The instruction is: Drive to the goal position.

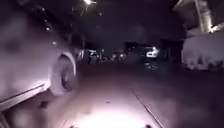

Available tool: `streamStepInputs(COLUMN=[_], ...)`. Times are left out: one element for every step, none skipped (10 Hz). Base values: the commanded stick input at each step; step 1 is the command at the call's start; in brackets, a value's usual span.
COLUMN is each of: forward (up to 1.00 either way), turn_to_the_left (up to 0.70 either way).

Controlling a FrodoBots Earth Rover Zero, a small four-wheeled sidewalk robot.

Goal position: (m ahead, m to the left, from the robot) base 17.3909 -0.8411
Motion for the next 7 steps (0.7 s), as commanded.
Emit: streamStepInputs(forward=[0.70,0.70,0.70,0.70,0.70,0.70,0.70], turn_to_the_left=[0.00,0.00,0.00,0.00,0.00,0.00,0.00])
